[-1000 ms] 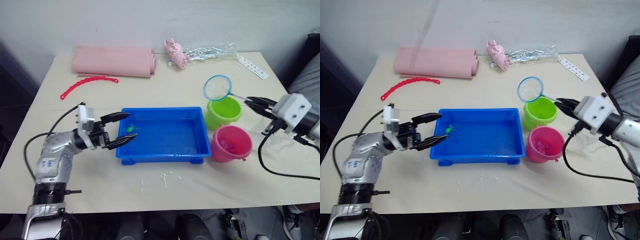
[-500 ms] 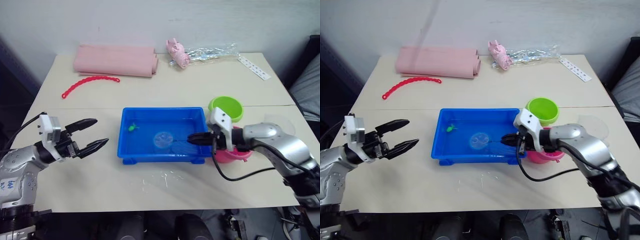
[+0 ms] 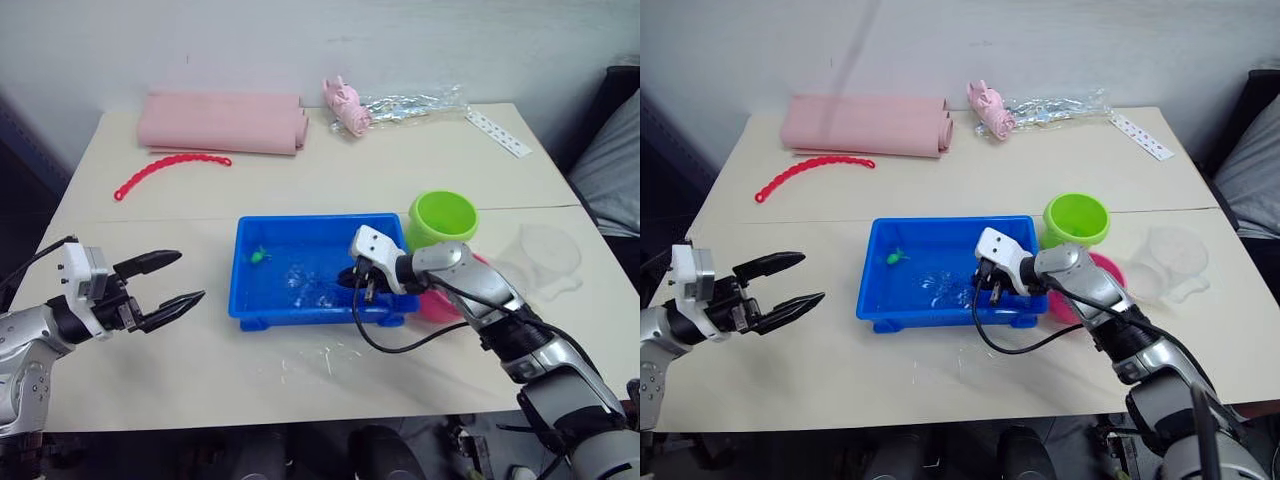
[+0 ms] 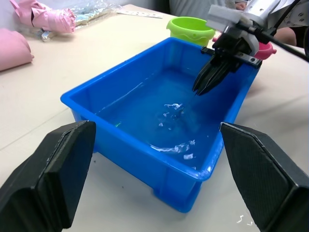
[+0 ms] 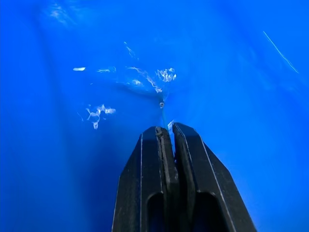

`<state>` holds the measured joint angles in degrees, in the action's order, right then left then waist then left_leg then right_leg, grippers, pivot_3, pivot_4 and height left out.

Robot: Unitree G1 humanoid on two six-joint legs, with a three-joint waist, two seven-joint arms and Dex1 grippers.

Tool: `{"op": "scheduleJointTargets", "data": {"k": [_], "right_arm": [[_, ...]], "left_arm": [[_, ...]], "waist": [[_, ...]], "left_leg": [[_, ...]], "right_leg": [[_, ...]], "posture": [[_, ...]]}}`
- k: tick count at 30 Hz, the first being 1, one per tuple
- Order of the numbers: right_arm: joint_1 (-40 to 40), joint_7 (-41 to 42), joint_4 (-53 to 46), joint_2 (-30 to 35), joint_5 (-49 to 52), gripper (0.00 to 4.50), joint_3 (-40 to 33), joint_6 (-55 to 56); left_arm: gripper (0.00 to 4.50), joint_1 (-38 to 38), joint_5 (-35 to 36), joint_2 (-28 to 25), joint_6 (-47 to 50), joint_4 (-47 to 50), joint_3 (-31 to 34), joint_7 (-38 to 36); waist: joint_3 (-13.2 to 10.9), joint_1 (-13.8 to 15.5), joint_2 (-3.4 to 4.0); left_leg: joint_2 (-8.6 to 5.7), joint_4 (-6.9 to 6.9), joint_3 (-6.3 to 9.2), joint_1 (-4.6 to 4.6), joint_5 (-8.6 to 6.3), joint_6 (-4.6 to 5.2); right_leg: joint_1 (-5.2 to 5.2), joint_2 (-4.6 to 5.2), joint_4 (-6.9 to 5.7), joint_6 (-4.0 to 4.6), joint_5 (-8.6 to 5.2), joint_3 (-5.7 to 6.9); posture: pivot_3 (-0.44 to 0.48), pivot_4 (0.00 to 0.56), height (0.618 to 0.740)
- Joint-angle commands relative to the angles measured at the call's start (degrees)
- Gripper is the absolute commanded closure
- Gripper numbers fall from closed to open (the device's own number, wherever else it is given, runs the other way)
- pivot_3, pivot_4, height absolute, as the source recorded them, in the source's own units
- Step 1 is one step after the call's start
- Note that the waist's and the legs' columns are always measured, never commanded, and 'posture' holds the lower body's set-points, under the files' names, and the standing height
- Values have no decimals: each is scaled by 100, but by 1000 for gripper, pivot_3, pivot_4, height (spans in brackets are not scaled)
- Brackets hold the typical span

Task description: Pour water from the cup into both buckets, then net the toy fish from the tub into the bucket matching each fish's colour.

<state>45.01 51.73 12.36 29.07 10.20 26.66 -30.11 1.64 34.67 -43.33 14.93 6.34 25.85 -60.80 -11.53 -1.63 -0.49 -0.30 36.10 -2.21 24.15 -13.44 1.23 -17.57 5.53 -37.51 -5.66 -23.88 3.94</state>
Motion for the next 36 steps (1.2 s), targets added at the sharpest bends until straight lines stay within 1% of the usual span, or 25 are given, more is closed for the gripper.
{"op": "scheduleJointTargets", "data": {"k": [1,5,10,17,25,34,36], "right_arm": [[217,12,234,-347,-151,4500,-128,233],[188,-120,403,-666,-273,4500,-238,516],[180,-85,501,-844,-293,4500,-385,785],[301,-246,759,-1187,-415,4500,-573,1152],[399,-129,1306,-1315,-611,4500,-667,1669],[307,-57,1360,-1598,-660,4500,-722,1908],[287,-143,1409,-1693,-656,4500,-787,2028]], "left_arm": [[11,85,33,-39,-55,78,22,32],[11,132,-31,-78,-63,51,12,81],[11,148,-51,-92,-56,42,8,131],[11,113,-92,-84,-60,15,-16,131],[11,311,2,-22,-12,48,-29,254],[11,301,-44,-48,-41,-21,-53,189],[11,263,-43,-31,-36,17,-72,181]], "waist": [[0,-18,0],[0,-25,0],[0,-14,0],[0,-16,-1],[0,-18,-1],[0,-31,-1],[0,-36,-1]], "left_leg": [[1,-2,0,-2,0,-1],[4,-12,-1,0,1,-5],[2,-7,-2,1,1,-4],[2,-9,-1,0,1,-5],[2,-9,-1,0,1,-6],[2,-12,-1,0,1,-6],[2,-11,-1,0,1,-7]], "right_leg": [[-1,0,-2,0,0,0],[-11,-4,-9,0,0,0],[-10,-2,-9,0,0,-1],[-12,-3,-12,0,0,-3],[-12,-2,-12,0,0,-3],[-13,-3,-12,0,0,-3],[-13,-4,-12,0,0,-3]], "posture": [[0,150,740],[0,150,740],[0,150,740],[0,150,740],[0,150,740],[0,150,740],[0,150,740]]}}
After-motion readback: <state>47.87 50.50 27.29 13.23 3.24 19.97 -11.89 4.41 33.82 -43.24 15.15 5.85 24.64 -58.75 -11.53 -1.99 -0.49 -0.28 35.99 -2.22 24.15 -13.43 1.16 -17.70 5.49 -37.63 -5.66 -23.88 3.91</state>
